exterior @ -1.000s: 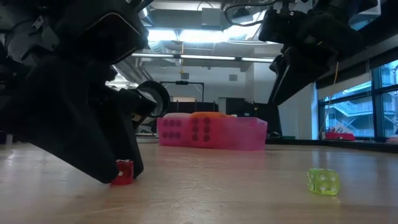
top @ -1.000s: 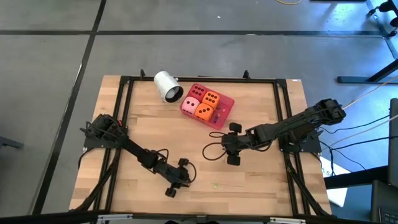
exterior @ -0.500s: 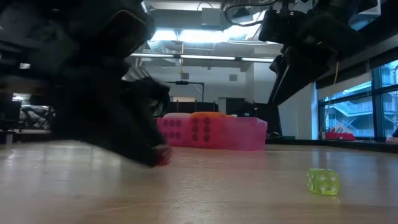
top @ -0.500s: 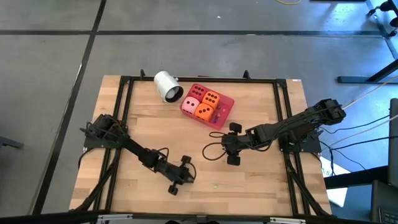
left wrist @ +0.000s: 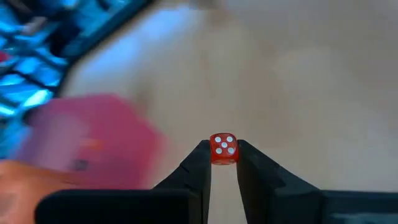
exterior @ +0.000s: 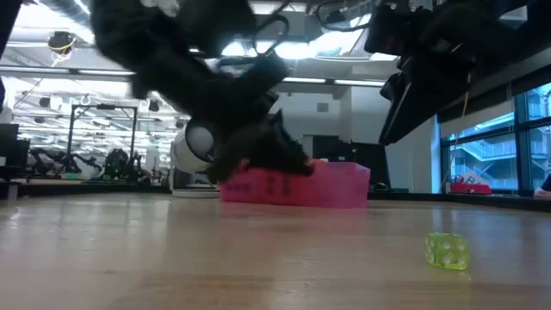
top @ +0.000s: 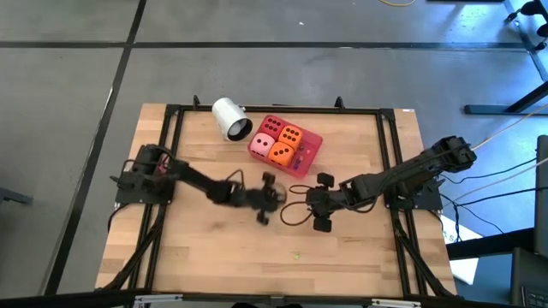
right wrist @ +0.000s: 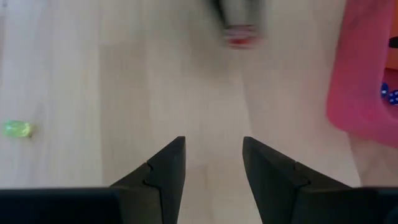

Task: Pick & Place Dice
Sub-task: Put the small red die into the red bin

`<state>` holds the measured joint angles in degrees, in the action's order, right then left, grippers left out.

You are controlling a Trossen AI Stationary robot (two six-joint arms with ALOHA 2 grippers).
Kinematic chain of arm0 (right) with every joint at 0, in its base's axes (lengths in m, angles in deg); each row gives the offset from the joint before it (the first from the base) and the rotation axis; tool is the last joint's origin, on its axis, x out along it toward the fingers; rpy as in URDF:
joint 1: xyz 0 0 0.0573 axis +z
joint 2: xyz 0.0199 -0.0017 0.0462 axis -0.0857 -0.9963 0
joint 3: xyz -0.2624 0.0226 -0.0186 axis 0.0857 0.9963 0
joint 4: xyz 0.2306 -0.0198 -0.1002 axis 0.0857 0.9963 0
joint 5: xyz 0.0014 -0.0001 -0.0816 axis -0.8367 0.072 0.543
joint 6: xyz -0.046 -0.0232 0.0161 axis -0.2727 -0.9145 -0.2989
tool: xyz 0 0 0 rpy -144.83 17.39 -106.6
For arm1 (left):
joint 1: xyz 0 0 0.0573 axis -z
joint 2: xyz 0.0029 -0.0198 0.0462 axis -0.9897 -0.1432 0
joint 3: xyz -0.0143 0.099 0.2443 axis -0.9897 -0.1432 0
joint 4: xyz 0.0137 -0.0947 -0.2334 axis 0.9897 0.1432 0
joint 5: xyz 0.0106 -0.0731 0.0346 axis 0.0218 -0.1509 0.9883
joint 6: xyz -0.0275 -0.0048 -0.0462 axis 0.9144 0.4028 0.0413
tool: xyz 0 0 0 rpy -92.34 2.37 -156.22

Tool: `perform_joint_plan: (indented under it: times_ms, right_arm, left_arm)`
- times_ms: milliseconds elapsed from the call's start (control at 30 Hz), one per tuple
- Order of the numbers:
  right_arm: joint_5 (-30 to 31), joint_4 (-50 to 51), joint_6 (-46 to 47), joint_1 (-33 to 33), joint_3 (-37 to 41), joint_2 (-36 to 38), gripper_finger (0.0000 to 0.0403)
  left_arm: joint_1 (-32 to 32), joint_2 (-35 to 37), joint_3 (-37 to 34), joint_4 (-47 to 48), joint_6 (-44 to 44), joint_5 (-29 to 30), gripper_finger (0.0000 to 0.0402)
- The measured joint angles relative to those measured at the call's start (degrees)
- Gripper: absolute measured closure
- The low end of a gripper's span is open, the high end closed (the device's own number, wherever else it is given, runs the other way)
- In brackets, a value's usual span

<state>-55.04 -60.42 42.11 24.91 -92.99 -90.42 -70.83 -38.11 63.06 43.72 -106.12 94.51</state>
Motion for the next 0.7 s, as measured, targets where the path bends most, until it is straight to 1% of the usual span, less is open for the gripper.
perform_joint_plan:
  times_ms: [133,233,333,400,500,567,633,700]
  right_arm:
    - [0.0,0.0,1.4,1.7,0.0,0.0,0.0243]
    - [0.1,0.0,2.8,3.0,0.0,0.0,0.0243]
    - [3.2,0.0,3.4,4.2,0.0,0.0,0.0243]
    - [6.1,0.0,4.1,4.9,0.0,0.0,0.0243]
    - [9.6,0.0,4.6,5.4,0.0,0.0,0.0243]
    - [11.1,0.0,4.5,5.5,0.0,0.0,0.0243]
    - [12.8,-0.1,4.3,5.5,0.0,0.0,0.0243]
    - [14.2,-0.1,4.2,5.5,0.0,0.0,0.0243]
  left_arm:
    - [-6.3,0.1,3.6,0.1,-2.4,-0.3,0.0348]
    - [-10.7,0.1,6.1,0.0,-2.4,-1.6,0.0347]
    - [-14.6,0.1,7.9,0.1,-2.4,-6.2,0.0347]
    - [-16.9,0.1,9.0,0.5,-1.4,-11.4,0.0347]
    - [-19.9,-0.2,10.5,2.1,2.6,-18.6,0.0347]
    - [-21.4,-0.5,11.8,4.4,4.0,-20.7,0.0347]
    - [-22.5,-0.5,12.5,6.7,4.2,-21.1,0.0347]
    - [-23.1,-0.6,12.9,6.9,4.3,-21.1,0.0347]
